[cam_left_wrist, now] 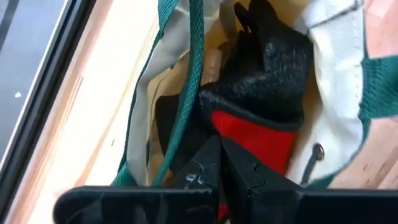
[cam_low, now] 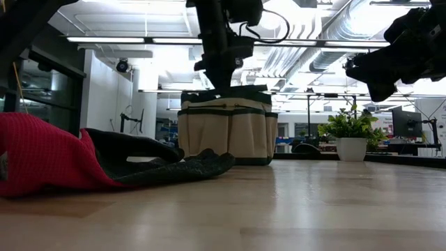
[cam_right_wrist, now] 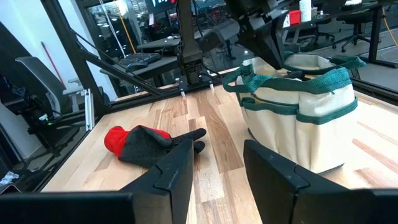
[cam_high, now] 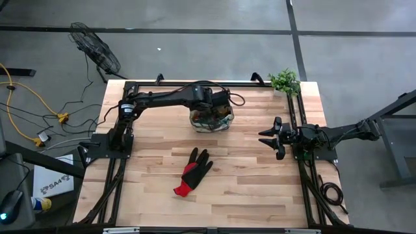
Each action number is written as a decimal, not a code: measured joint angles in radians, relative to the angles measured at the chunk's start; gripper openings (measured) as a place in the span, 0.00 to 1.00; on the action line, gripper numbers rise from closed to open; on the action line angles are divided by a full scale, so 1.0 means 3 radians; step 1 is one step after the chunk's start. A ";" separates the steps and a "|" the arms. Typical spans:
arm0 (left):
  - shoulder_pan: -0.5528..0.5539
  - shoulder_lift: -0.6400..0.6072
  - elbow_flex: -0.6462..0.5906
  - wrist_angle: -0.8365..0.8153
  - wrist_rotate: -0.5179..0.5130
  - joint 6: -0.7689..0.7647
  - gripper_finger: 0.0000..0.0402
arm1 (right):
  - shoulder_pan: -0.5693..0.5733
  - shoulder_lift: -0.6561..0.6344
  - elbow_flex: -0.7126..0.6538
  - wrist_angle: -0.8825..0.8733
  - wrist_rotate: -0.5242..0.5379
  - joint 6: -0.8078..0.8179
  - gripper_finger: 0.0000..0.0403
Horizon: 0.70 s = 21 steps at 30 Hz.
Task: Pick & Place Garden tools in Gardening bag
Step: Put the top red glove into the gardening bag, then put the red glove into the gardening bag
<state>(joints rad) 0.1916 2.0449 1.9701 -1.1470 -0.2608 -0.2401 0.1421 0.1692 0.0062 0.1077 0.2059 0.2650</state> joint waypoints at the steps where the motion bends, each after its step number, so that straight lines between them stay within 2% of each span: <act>1: -0.0013 0.0000 0.0028 -0.0048 -0.0012 0.0000 0.00 | 0.0000 0.0001 0.0000 -0.0001 0.0001 0.0001 0.33; 12: -0.0141 -0.0167 0.0140 -0.0374 -0.0209 0.0000 0.00 | -0.0001 0.0001 0.0000 0.0001 0.0000 0.0000 0.33; 21: -0.0388 -0.0326 0.0138 -0.0792 -0.0164 -0.0007 0.00 | 0.0000 0.0000 0.0000 -0.0001 0.0001 0.0000 0.33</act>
<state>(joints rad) 0.0753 1.9470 2.0115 -1.3847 -0.3098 -0.2423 0.1421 0.1692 0.0062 0.1074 0.2061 0.2649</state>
